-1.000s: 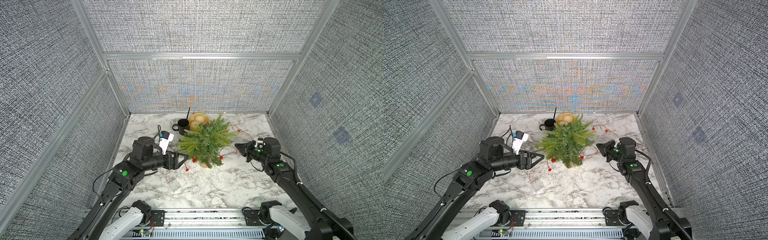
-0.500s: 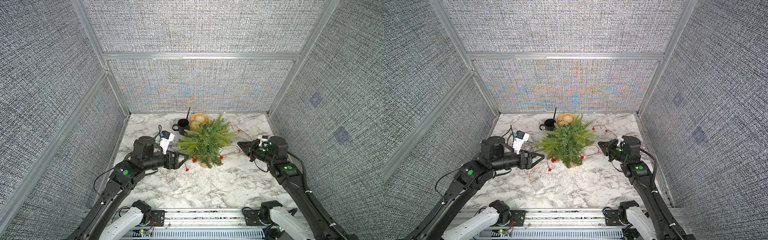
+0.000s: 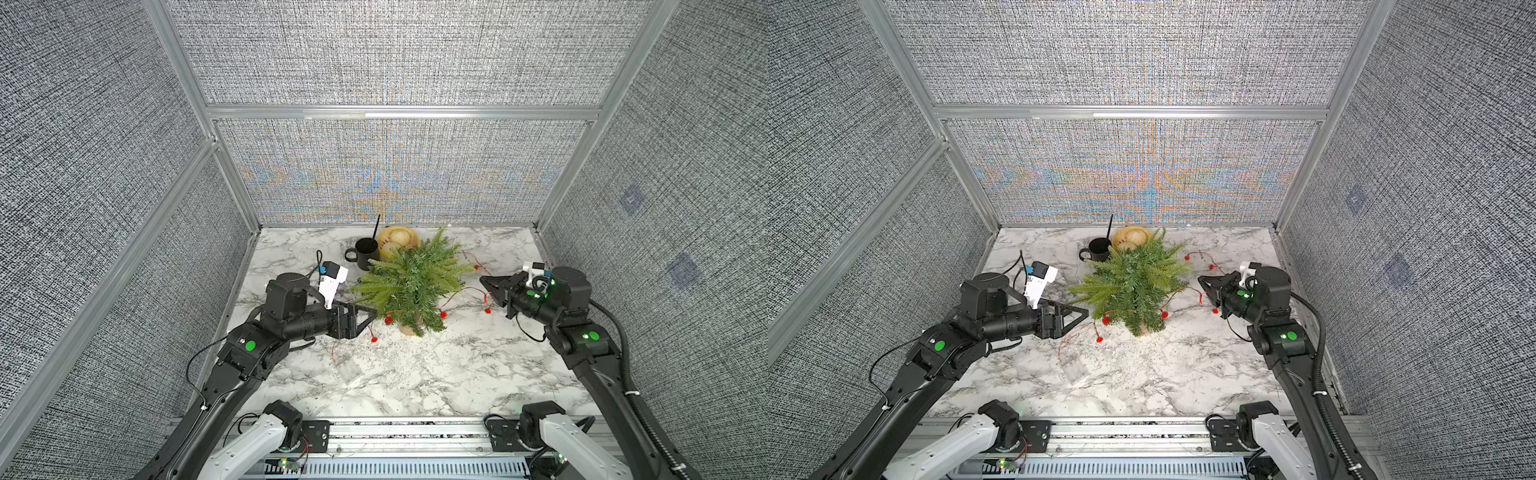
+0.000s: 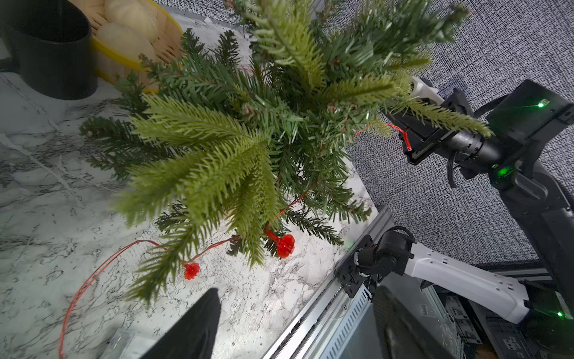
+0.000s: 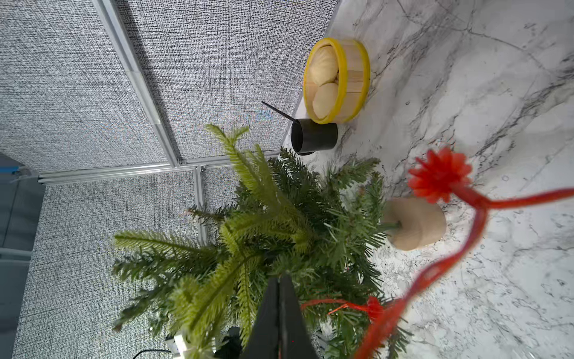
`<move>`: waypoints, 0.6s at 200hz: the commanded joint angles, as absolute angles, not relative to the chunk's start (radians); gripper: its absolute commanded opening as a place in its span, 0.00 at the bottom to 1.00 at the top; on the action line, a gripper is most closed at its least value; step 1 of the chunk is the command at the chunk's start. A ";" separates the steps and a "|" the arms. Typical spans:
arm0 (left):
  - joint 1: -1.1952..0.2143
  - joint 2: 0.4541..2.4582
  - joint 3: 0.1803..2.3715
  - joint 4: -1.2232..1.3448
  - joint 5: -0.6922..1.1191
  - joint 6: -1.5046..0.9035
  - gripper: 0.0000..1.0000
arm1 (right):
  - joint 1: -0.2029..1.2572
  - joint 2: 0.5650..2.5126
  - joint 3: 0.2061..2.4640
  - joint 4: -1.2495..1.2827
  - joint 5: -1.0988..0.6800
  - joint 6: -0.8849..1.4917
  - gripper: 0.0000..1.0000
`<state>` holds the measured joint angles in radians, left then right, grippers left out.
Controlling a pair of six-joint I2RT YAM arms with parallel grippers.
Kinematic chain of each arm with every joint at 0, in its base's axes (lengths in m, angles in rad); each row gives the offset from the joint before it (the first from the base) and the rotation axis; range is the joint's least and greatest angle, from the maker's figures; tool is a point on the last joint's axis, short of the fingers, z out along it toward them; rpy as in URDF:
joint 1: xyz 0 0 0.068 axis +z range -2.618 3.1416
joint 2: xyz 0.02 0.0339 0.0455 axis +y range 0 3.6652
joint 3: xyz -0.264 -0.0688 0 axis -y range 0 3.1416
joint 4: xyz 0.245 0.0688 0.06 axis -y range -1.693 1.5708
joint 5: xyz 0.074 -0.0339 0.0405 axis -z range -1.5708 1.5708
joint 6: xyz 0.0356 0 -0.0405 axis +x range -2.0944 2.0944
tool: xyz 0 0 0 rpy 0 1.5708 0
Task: Remove string lights from the small christmas tree
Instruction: Remove the light string from the Christmas tree.
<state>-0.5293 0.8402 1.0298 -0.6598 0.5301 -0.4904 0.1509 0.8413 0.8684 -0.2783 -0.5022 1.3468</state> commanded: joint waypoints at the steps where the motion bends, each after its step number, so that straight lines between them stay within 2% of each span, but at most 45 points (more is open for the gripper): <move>1: -0.529 0.838 1.024 -0.633 0.534 -0.471 0.78 | 0.158 0.840 0.899 -0.300 -0.499 1.321 0.00; 120: -0.529 0.830 1.017 -0.628 0.526 -0.456 0.78 | 0.184 0.870 1.080 -0.367 -0.506 1.269 0.00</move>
